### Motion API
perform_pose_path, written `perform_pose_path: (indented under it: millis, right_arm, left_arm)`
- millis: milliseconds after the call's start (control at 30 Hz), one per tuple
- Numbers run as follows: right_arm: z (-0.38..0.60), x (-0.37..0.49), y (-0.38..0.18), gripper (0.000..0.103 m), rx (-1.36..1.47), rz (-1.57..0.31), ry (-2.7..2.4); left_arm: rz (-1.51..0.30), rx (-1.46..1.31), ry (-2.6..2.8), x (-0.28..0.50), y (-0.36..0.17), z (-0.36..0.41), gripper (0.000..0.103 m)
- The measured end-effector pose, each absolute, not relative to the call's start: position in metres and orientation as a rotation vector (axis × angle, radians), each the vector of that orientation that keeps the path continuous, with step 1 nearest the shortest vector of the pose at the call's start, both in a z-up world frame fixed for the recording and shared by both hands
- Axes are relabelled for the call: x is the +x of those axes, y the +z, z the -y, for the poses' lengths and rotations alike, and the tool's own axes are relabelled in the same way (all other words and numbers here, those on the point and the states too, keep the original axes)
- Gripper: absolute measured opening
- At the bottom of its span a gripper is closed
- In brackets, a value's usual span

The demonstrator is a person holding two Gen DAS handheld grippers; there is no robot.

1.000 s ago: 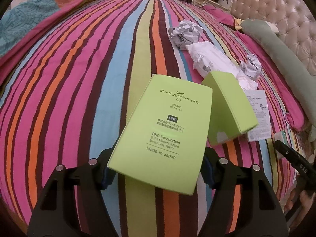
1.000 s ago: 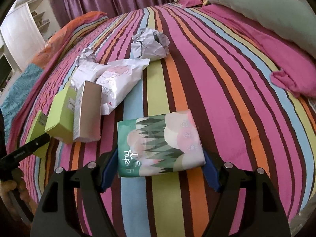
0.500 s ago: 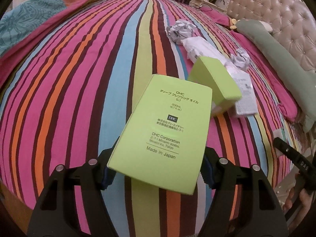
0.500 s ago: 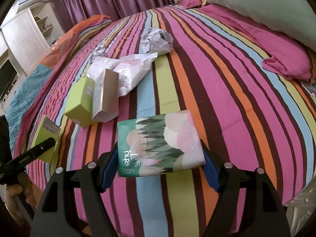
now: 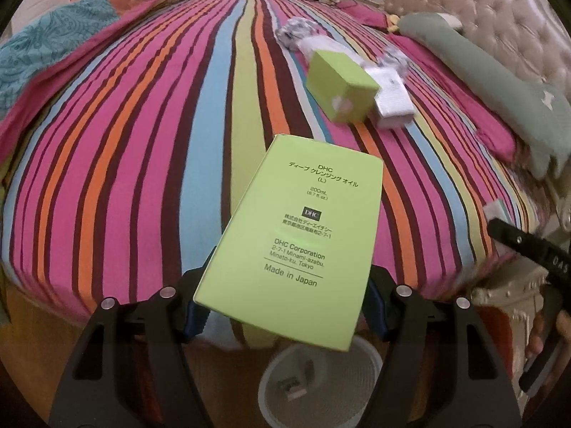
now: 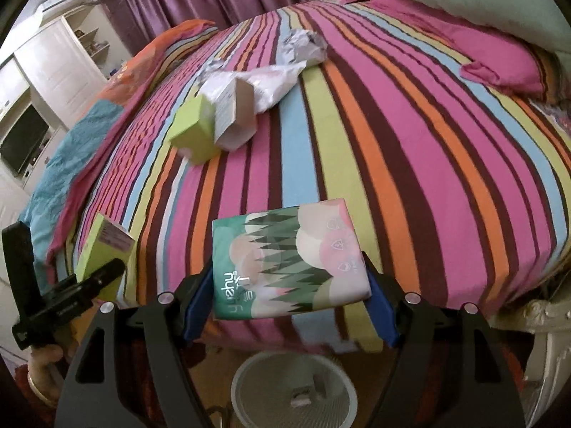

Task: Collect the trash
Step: 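Carry both items over the wastebasket and open both tools to drop them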

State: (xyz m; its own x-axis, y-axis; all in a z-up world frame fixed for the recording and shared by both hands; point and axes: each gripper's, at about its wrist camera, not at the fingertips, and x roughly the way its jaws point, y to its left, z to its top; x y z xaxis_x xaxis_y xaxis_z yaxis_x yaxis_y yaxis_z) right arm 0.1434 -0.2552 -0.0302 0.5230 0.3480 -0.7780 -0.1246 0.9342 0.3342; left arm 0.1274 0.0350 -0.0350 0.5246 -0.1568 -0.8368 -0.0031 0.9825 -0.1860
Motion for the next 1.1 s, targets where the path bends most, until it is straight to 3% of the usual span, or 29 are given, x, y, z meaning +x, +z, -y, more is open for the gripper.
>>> perform_pose_path:
  millis: [433, 1100]
  right_arm:
    - [0.229, 0.076, -0.084, 0.070, 0.285, -1.189, 0.335]
    - [0.202, 0.080, -0.193, 0.070, 0.264, -1.611, 0.215]
  left_arm:
    - [-1.168, -0.126, -0.197, 0.042, -0.074, 0.008, 0.067]
    - [-1.521, -0.068, -0.210, 0.032, -0.168, 0.048, 0.067]
